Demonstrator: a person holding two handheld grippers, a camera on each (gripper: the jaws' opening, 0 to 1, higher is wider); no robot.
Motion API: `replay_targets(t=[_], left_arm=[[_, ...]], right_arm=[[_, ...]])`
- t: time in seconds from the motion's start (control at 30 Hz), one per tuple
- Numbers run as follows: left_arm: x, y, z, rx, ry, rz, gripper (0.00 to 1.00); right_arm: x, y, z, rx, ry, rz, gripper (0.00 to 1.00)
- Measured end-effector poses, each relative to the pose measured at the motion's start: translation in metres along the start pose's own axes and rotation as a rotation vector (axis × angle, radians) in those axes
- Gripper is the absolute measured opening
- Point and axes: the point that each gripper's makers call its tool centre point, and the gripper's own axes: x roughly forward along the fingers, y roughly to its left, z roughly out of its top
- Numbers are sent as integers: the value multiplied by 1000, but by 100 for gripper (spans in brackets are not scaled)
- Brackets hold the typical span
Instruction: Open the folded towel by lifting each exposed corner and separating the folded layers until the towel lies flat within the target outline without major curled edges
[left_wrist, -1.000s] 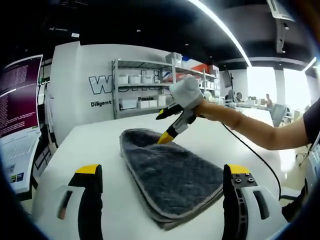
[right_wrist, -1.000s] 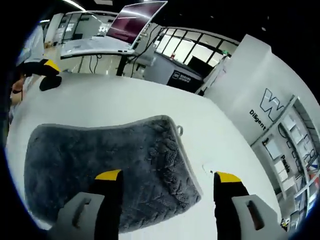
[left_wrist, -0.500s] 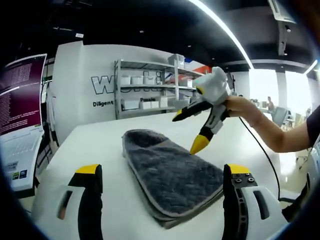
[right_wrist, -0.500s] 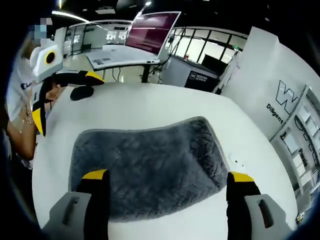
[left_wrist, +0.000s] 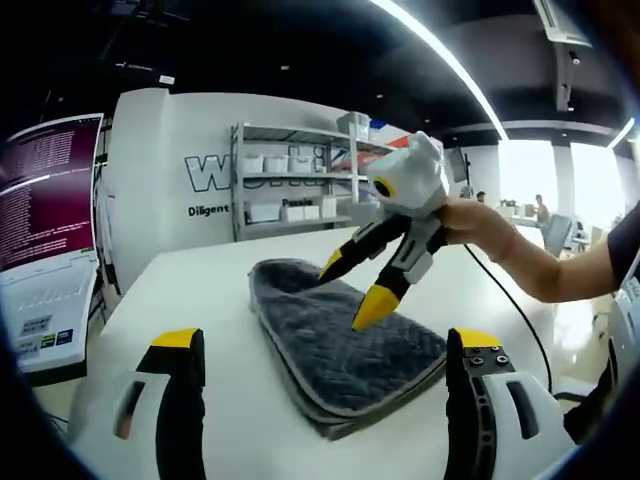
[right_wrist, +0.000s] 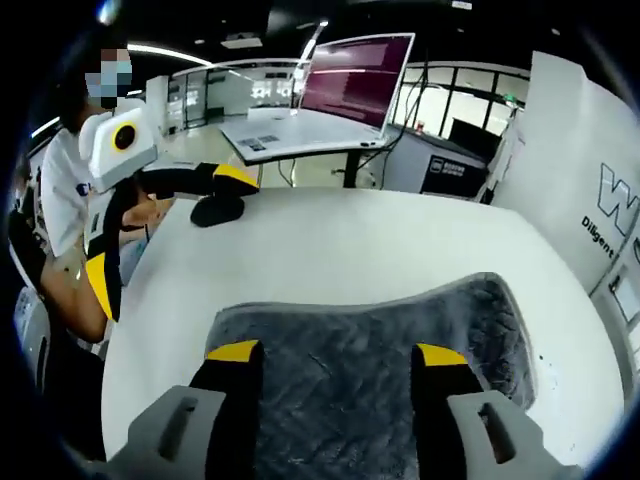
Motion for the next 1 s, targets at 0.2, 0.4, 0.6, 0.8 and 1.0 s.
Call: replay_targets(t=[0.2,0.4,0.6,0.8,1.0], left_arm=[[-5,1,-2,0,0,4,99],[-10,8,-3,-7,3,19,99],[-14,8,-4,-11,-1,20,99],[-15,12,-4,-22,-9,34,99],[-15,12,-6,-26,-6,35,99]], right_arm=[[39,18,4,21,48,90,34],[61,29,-7,-20,151,124,26],[67,31,-16,19,184,149,22],[64,31,-20,15,183,158,10],[58,33,-20,-7,142,173,3]])
